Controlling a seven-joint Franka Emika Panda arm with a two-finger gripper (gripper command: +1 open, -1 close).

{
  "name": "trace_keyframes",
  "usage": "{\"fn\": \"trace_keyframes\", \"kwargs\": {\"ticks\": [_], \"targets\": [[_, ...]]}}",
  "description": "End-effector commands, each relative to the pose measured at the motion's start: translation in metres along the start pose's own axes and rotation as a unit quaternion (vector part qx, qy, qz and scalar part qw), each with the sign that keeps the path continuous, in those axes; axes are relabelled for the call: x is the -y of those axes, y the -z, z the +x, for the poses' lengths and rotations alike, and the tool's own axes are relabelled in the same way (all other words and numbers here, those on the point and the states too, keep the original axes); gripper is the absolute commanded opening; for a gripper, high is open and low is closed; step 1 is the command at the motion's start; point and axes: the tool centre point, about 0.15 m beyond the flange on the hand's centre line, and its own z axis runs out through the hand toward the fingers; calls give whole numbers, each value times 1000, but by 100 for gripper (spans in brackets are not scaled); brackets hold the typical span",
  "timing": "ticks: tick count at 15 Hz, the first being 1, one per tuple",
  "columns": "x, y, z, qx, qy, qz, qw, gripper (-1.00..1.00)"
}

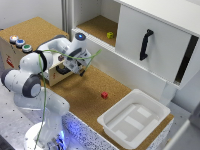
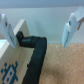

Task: Pick up the purple block

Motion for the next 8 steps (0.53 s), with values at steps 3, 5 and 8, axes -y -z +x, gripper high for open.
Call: {"fn": "trace_keyframes", "kwargs": {"ticks": [3, 5, 8], "targets": [[24, 43, 31, 36, 121, -20, 992, 100], [43, 47, 44, 44, 168, -4, 985, 100], [87, 45, 66, 65, 244, 10, 968, 100]]}}
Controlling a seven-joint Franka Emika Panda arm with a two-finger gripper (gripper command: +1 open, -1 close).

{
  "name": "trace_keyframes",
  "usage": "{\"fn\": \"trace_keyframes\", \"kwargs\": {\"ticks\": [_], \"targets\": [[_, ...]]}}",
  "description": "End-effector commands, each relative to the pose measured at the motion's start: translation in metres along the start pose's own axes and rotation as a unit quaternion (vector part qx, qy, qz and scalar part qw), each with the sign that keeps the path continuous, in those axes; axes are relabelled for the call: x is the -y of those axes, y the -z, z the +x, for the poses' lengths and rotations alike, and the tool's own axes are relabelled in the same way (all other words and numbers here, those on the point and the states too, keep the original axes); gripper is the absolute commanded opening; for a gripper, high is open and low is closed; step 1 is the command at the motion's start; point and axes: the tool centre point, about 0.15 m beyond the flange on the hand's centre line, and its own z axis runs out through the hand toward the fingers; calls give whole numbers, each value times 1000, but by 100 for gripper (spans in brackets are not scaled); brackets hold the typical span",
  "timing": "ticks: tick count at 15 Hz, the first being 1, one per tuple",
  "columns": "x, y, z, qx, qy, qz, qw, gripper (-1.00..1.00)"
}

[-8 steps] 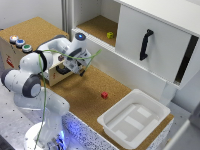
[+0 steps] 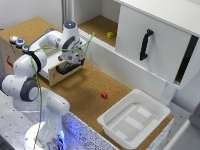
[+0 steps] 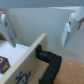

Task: Pick up the purple block

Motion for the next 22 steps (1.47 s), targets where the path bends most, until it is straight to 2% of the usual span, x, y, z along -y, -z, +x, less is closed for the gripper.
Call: {"fn": "trace_keyframes", "kwargs": {"ticks": [1, 3, 5, 6, 8, 11, 12, 15, 18, 22], "targets": [[46, 3, 73, 91, 114, 22, 989, 100], [77, -3, 96, 110, 163, 26, 980, 100], [111, -16, 107, 138, 228, 25, 963, 100], [130, -27, 108, 161, 269, 14, 950, 100], [148, -47, 102, 194, 307, 13, 932, 100], [163, -77, 79, 223, 369, 16, 902, 100], [165, -86, 71, 224, 398, 3, 890, 100], [155, -105, 50, 207, 449, -5, 869, 100], [133, -117, 33, 182, 475, -7, 861, 100], [106, -127, 13, 155, 505, 30, 849, 100]]}}
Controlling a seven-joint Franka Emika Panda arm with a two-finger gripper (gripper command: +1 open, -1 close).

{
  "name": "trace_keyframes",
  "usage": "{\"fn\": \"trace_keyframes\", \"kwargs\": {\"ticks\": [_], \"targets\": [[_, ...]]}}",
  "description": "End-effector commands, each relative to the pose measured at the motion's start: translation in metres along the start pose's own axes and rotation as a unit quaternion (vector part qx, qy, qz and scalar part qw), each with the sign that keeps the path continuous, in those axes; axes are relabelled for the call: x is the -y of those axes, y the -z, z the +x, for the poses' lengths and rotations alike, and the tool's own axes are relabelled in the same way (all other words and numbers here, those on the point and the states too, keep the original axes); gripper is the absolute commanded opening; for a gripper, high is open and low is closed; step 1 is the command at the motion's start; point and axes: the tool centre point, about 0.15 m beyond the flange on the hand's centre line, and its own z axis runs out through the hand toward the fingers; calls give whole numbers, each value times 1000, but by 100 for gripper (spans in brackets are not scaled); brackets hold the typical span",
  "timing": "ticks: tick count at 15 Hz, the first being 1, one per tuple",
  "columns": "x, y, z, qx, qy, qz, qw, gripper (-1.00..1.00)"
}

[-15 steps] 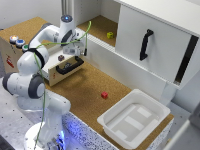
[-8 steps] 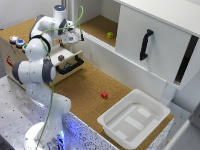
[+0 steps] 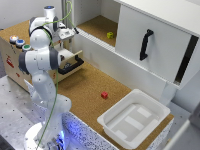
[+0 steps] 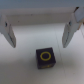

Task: Pick up the purple block

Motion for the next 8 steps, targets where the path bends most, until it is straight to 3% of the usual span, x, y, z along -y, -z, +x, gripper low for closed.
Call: {"fn": "trace_keyframes", "kwargs": {"ticks": [1, 5, 8], "targets": [[1, -34, -34, -63, 59, -14, 996, 100], [14, -36, -30, -106, 93, -6, 990, 100], [8, -45, -27, -120, 87, -4, 989, 100]]}}
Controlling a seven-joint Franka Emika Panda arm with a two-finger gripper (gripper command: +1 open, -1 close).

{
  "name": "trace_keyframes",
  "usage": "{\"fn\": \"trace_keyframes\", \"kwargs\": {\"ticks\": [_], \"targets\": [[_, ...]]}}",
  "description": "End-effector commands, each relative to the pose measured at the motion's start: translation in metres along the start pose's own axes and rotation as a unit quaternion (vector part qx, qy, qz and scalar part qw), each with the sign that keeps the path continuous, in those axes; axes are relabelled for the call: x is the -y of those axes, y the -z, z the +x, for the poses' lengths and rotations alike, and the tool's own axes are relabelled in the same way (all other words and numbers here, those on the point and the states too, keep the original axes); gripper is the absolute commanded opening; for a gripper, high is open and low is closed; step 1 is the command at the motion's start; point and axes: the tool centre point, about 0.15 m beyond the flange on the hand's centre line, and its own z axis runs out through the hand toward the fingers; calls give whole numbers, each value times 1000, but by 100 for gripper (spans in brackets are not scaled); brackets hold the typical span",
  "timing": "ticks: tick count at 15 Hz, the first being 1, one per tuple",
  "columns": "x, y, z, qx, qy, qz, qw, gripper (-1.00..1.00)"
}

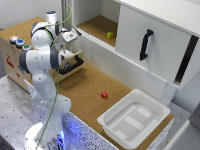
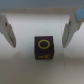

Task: Pick up the purple block

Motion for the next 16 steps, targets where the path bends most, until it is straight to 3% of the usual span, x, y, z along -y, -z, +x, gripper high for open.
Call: {"fn": "trace_keyframes", "kwargs": {"ticks": [1, 4, 9, 10, 16], "targets": [[11, -19, -15, -80, 16, -41, 996, 100], [3, -31, -10, -72, 15, -48, 996, 100], [-18, -34, -2, -94, -6, -59, 994, 100], [-20, -33, -1, -94, -2, -58, 994, -100], [-22, -36, -2, -74, 22, -54, 996, -100]]}}
